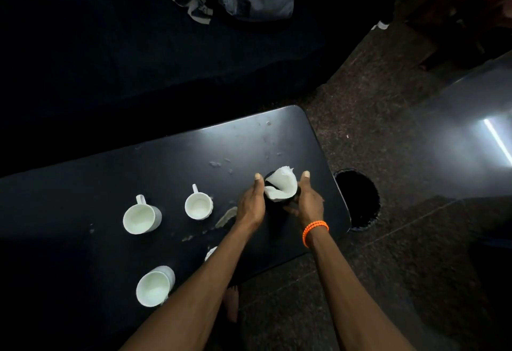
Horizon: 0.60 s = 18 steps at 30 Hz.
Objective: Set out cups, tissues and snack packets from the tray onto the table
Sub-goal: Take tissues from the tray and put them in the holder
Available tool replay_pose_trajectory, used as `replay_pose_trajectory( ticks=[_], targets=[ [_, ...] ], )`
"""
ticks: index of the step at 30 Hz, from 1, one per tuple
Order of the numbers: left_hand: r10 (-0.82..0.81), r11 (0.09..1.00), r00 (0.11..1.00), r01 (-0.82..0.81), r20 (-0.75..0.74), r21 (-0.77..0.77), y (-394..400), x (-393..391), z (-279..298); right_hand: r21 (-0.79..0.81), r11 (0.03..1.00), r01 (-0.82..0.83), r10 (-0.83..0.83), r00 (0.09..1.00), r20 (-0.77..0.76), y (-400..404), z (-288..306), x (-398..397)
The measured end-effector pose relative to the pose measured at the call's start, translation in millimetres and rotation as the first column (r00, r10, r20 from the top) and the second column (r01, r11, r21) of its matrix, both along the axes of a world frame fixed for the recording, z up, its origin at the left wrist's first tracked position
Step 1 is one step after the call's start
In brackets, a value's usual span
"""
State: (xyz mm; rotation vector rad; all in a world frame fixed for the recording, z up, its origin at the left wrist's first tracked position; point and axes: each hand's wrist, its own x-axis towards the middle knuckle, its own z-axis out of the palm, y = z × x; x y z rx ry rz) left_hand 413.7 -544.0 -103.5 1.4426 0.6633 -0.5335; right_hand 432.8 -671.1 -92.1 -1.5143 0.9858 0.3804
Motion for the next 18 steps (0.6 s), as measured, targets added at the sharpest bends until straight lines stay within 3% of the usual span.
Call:
replay_pose_trajectory(
  ticks=[2,7,18],
  targets=[
    [0.033,0.999,0.999,-0.033,0.008,-0.019,-0.9,-8.9,1.0,-0.013,1.0,0.017,-0.017,1.0,-0.01,0.6,-1.1,-7.9],
    [-0.011,0.994,0.998,0.005,0.054,0.112,1.2,-30.8,-0.2,0.006,0.997,0.073,-0.073,0.997,0.013,2.7,-2.3,-33.4],
    [0.08,0.995,0.996,-0.078,-0.028,0.068,8.2,-69.0,2.5,-0.067,0.997,0.027,-0.027,1.0,-0.01,13.0,-2.1,-71.8]
  ],
)
